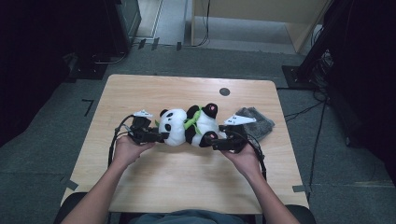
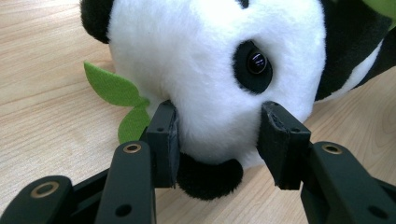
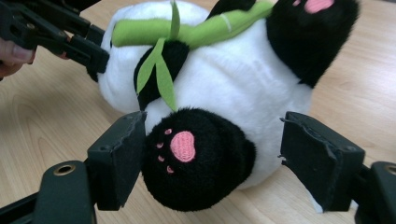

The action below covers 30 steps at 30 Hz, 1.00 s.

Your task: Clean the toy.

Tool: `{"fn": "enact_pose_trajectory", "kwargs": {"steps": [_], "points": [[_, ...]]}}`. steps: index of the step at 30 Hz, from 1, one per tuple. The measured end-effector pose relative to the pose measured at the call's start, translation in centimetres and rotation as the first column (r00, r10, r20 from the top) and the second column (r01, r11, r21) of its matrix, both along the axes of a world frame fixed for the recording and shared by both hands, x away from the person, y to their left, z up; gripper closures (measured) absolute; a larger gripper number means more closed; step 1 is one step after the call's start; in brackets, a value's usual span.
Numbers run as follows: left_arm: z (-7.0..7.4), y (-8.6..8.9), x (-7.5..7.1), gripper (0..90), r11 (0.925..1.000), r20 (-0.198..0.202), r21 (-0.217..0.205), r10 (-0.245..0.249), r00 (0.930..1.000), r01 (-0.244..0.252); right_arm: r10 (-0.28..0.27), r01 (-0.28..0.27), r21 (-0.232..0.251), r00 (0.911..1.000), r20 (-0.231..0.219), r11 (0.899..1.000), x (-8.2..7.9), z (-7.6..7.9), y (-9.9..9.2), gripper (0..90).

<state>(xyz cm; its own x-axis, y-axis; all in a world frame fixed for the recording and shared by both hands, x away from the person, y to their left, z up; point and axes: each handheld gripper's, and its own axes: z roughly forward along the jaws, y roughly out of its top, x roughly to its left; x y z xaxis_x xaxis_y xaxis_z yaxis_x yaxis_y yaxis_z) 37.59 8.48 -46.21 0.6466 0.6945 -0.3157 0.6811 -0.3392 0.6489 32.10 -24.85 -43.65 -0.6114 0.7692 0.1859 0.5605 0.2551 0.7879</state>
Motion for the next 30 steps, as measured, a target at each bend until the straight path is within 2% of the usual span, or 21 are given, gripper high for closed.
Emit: {"fn": "enact_pose_trajectory", "kwargs": {"steps": [5,10,13,17,21,24,30], "points": [[0.1,0.0,0.0,53.1,1.0000,0.007,0.002,0.002,1.0000,-0.002,0.021,-0.021,-0.008,0.9998,0.005,1.000,0.4,-1.2,0.5,20.2],[0.0,0.0,0.0,53.0,1.0000,0.008,0.000,0.003,1.0000,-0.003,0.024,-0.023,-0.077,0.9997,0.008,0.997,1.0,-2.5,1.6,20.0],[0.0,0.0,0.0,52.9,1.0000,0.003,-0.006,0.006,1.0000,-0.006,0.026,-0.022,-0.117,0.9990,0.036,0.993,1.1,-3.0,2.3,16.1],[0.0,0.0,0.1,52.9,0.9999,0.000,-0.010,0.008,1.0000,-0.008,0.032,-0.025,-0.126,0.9982,0.051,0.992,1.2,-3.4,2.7,13.7],[0.0,0.0,0.1,52.2,0.9997,-0.005,-0.019,0.014,0.9999,-0.014,0.016,-0.005,-0.135,0.9966,0.081,0.991,1.3,-3.7,2.8,20.4],[0.0,0.0,0.1,49.4,0.9996,-0.010,-0.024,0.017,0.9998,-0.017,0.015,-0.002,-0.138,0.9959,0.089,0.990,1.4,-3.7,2.6,28.9],[0.2,0.1,0.2,41.3,0.9995,0.003,-0.031,0.011,0.9999,-0.010,0.017,-0.005,-0.151,0.9968,0.078,0.989,1.4,-2.9,2.5,48.0]]}}
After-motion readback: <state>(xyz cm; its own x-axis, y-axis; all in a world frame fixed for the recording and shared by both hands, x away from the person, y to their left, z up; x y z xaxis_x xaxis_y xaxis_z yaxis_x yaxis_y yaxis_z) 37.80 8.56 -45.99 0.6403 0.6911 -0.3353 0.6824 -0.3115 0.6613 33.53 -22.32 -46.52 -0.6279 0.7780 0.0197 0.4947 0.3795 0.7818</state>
